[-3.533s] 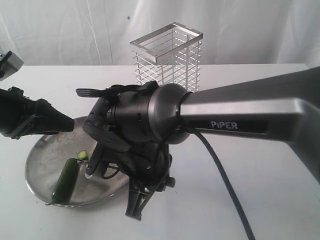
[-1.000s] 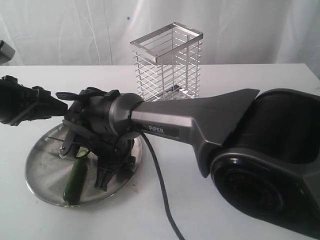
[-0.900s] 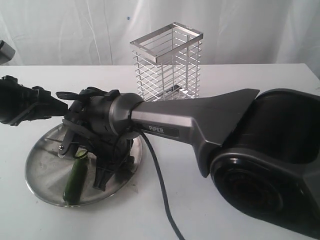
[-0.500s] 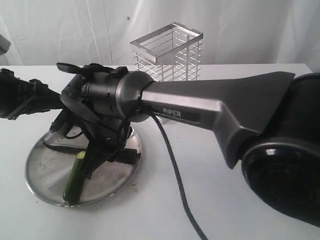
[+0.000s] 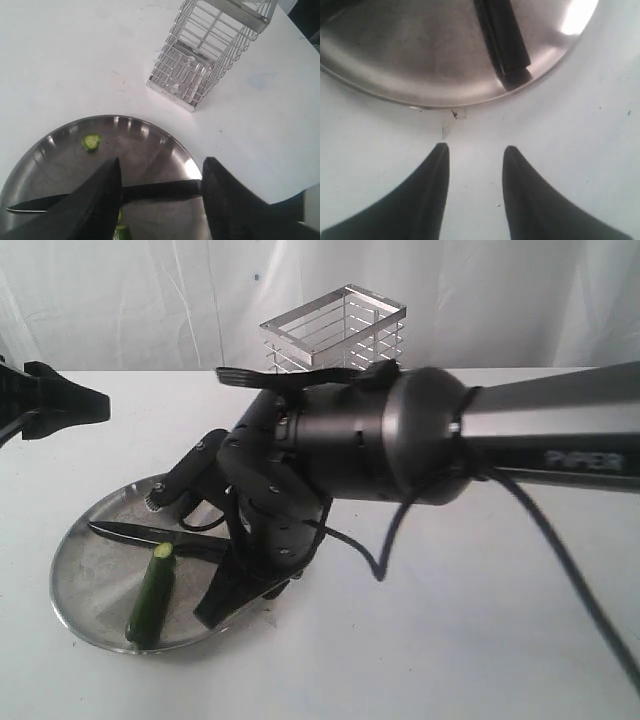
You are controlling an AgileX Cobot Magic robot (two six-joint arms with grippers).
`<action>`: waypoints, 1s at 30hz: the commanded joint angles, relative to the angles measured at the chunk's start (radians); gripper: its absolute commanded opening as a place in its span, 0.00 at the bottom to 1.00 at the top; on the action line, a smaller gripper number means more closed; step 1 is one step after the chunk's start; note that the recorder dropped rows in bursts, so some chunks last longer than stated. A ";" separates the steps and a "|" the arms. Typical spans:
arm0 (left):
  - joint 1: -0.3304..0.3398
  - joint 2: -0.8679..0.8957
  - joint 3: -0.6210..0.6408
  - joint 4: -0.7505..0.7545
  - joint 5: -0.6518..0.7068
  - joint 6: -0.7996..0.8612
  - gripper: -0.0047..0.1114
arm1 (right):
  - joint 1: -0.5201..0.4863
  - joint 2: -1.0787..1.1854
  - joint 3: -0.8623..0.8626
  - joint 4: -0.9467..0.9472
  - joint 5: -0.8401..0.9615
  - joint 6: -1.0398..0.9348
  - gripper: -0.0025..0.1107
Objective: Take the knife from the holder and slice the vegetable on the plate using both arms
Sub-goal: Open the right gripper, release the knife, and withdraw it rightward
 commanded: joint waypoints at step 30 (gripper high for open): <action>-0.001 -0.018 0.001 0.001 0.052 0.002 0.50 | -0.002 -0.902 0.560 0.028 -0.560 0.289 0.02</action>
